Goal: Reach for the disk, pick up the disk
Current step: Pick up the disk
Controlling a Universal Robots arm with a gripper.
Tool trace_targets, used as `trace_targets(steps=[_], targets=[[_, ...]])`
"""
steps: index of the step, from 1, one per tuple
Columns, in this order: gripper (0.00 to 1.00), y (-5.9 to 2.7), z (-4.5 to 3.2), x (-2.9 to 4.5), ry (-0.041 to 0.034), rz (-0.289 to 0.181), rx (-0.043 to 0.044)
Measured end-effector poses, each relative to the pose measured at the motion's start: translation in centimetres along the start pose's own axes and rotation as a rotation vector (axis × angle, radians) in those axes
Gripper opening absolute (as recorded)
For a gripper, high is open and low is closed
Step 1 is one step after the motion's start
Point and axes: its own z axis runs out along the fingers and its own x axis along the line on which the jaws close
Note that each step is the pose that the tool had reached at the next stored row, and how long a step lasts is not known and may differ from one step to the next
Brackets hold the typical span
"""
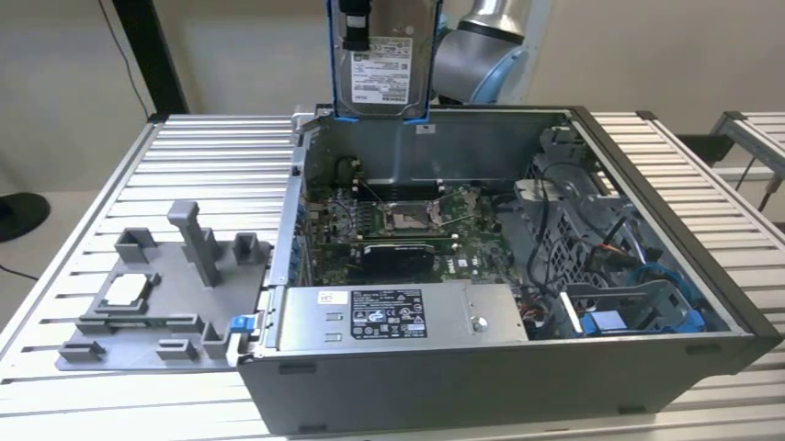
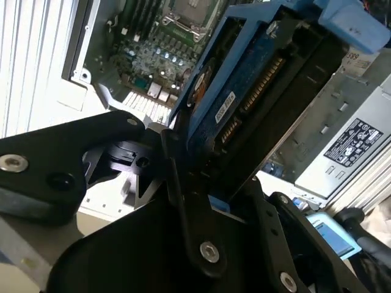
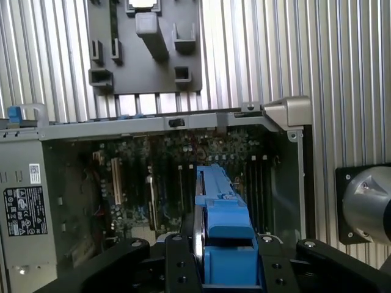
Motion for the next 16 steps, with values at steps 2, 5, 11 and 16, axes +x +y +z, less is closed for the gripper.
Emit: trace_targets(steps=[2, 5, 11, 16], targets=[[0.0, -0.53, 0.0, -0.06, 0.0, 0.0, 0.0], [0.0, -1.29, 0.0, -0.14, 0.0001, 0.0, 0.0], [0.0, -2.9, 0.0, -0.31, 0.0001, 0.0, 0.0], [0.0, -4.21, 0.01, -0.45, 0.0, 0.0, 0.0]])
